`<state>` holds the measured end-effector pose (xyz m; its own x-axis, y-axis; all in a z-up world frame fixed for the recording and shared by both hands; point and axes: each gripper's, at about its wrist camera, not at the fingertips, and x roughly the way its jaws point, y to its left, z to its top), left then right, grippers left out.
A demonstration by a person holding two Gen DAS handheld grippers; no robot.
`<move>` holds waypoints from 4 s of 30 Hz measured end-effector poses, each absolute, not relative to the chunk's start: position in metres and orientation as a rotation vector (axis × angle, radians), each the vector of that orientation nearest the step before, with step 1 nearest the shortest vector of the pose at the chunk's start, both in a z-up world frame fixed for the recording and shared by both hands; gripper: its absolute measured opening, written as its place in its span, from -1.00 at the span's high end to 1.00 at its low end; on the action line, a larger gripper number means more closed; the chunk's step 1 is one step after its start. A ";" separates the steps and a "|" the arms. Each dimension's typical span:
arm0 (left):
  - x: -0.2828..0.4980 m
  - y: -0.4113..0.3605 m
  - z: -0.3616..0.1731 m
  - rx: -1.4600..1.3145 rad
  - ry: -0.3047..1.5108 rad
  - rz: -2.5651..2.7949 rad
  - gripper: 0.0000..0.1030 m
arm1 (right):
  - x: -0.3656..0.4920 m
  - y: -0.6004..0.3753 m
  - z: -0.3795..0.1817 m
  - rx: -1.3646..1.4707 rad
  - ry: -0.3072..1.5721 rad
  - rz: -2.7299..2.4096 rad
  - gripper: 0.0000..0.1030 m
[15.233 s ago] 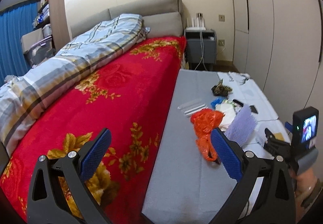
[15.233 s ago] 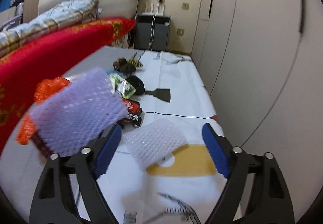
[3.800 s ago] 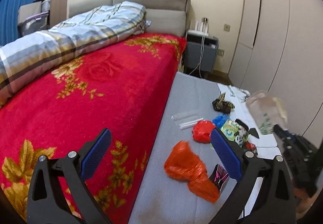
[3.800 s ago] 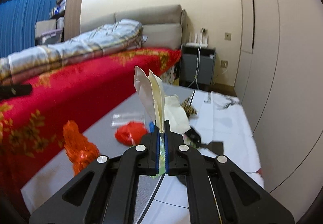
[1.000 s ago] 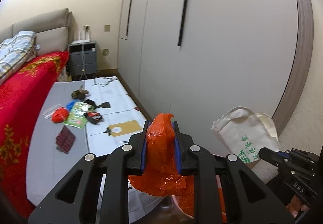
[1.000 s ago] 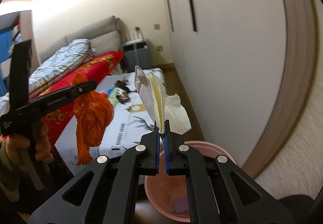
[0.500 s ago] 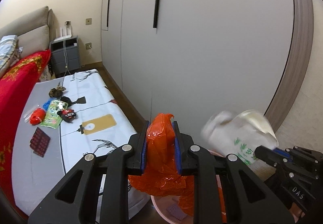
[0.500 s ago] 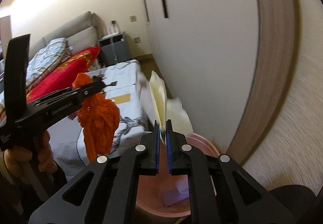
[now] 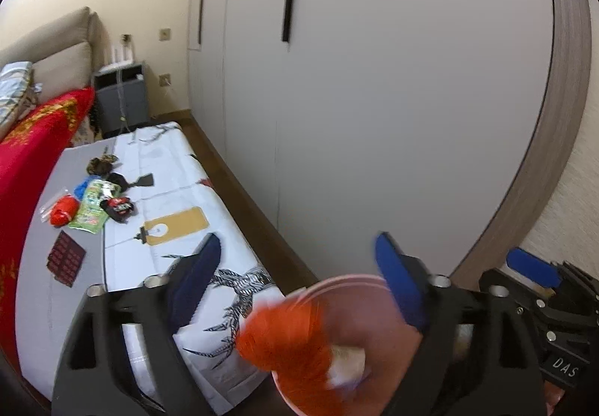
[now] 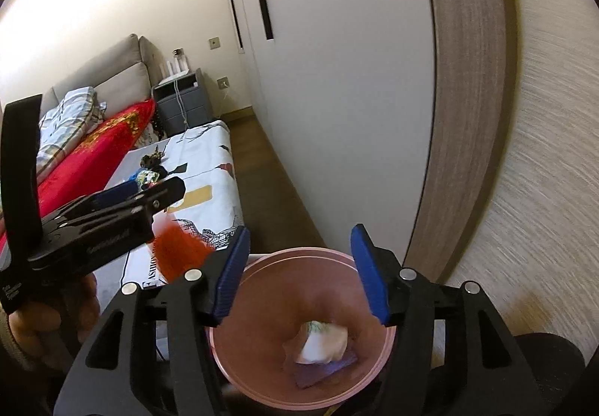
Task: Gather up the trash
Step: 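Lower the orange bag into the pink bin and open the left gripper, then move both open grippers from the bin back over the table, then grasp the dark red card on the table with the left gripper, then grasp the black-red snack bag with the right gripper and lift, then carry the card and snack bag over the pink bin with both grippers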
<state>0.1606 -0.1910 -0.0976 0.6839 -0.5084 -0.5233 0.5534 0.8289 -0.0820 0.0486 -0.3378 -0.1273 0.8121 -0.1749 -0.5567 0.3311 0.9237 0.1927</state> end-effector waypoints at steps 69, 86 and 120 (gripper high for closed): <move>0.364 0.063 -0.193 -0.013 0.566 -0.240 -0.79 | 0.422 -0.125 -0.198 0.041 0.626 0.072 -0.85; 0.388 0.090 -0.181 -0.067 0.597 -0.206 0.89 | 0.451 -0.113 -0.215 0.027 0.658 0.111 -0.84; 0.339 0.069 -0.047 -0.109 0.467 -0.236 0.89 | 0.354 -0.151 -0.078 0.128 0.548 0.228 0.25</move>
<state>0.3392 0.0693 -0.0472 0.8664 -0.2496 -0.4324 0.1999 0.9671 -0.1577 0.3544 -0.1512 -0.0777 0.8293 0.2481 -0.5006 -0.1802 0.9669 0.1807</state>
